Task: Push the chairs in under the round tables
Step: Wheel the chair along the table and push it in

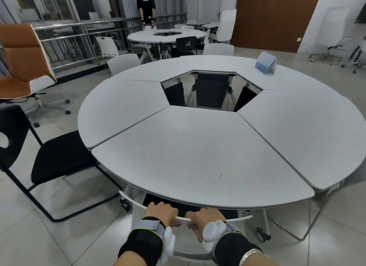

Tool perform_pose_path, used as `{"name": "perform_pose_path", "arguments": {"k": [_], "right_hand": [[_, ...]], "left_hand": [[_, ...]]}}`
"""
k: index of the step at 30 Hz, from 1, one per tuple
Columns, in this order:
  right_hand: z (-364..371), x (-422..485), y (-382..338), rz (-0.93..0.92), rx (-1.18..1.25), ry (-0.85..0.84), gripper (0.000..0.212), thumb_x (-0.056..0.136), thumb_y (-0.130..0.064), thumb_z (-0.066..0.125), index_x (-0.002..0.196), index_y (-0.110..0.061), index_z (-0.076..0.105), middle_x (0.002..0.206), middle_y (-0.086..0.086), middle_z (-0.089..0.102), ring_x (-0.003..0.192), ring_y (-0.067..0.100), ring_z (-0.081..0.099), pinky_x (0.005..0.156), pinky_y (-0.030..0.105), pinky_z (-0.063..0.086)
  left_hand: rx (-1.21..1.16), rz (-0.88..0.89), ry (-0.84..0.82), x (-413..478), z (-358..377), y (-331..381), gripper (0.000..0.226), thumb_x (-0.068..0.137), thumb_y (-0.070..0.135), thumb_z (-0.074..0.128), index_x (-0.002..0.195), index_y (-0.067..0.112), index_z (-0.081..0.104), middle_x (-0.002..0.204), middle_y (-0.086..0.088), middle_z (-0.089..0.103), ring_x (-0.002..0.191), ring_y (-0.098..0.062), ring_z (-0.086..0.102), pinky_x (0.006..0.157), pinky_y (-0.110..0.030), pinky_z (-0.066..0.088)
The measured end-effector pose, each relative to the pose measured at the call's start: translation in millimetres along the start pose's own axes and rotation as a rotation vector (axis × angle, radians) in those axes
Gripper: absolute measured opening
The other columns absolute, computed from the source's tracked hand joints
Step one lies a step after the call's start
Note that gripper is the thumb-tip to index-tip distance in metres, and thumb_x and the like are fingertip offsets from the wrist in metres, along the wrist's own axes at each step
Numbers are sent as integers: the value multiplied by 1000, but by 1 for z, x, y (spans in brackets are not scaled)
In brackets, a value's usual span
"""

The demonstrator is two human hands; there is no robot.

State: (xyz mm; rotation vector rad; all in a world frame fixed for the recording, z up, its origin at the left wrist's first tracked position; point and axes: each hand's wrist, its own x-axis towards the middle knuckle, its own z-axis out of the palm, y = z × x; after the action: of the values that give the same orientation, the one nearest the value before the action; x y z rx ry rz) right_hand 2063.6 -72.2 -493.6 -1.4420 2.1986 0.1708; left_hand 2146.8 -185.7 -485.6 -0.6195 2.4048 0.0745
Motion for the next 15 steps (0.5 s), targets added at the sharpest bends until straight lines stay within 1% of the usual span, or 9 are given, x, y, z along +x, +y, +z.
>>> {"name": "perform_pose_path", "arguments": {"k": [3, 5, 7, 8, 10, 15], "right_hand": [[-2, 3, -2, -3, 13, 7, 28, 100, -25, 42, 123, -12, 50, 118, 16, 63, 108, 35, 58, 73, 29, 29], [-2, 3, 0, -16, 16, 30, 26, 99, -24, 43, 120, -12, 52, 115, 16, 64, 104, 35, 59, 71, 29, 29], [-4, 4, 3, -37, 15, 41, 23, 99, -25, 45, 116, -12, 52, 112, 16, 65, 92, 35, 56, 64, 28, 30], [-5, 5, 3, -41, 14, 45, 22, 99, -25, 45, 115, -12, 52, 110, 15, 65, 84, 33, 52, 62, 28, 30], [-5, 5, 5, -41, 15, 57, 21, 98, -26, 45, 114, -14, 52, 109, 14, 66, 79, 28, 44, 66, 28, 31], [-6, 6, 6, -46, 8, 52, 24, 98, -28, 45, 118, -17, 52, 108, 13, 64, 80, 26, 42, 71, 28, 30]], "left_hand": [[2, 4, 4, 3, -1, -5, 41, 96, 46, 41, 123, 17, 54, 131, -8, 54, 127, -26, 44, 105, -40, 31], [-4, 13, 3, 4, -3, -6, 41, 96, 45, 41, 122, 17, 55, 131, -8, 54, 126, -26, 44, 105, -40, 30], [-6, 17, -2, 6, -4, -7, 41, 96, 46, 42, 121, 17, 55, 130, -8, 55, 126, -26, 45, 104, -40, 30], [-6, 19, -1, 7, -4, -8, 41, 96, 46, 42, 121, 17, 55, 130, -8, 55, 126, -26, 45, 104, -40, 30], [-7, 24, 0, 8, -5, -8, 41, 96, 46, 42, 121, 17, 56, 130, -8, 56, 126, -27, 45, 104, -40, 31], [0, 32, 6, 11, -4, -9, 42, 95, 47, 43, 122, 17, 55, 131, -8, 55, 127, -25, 45, 104, -41, 30]]}}
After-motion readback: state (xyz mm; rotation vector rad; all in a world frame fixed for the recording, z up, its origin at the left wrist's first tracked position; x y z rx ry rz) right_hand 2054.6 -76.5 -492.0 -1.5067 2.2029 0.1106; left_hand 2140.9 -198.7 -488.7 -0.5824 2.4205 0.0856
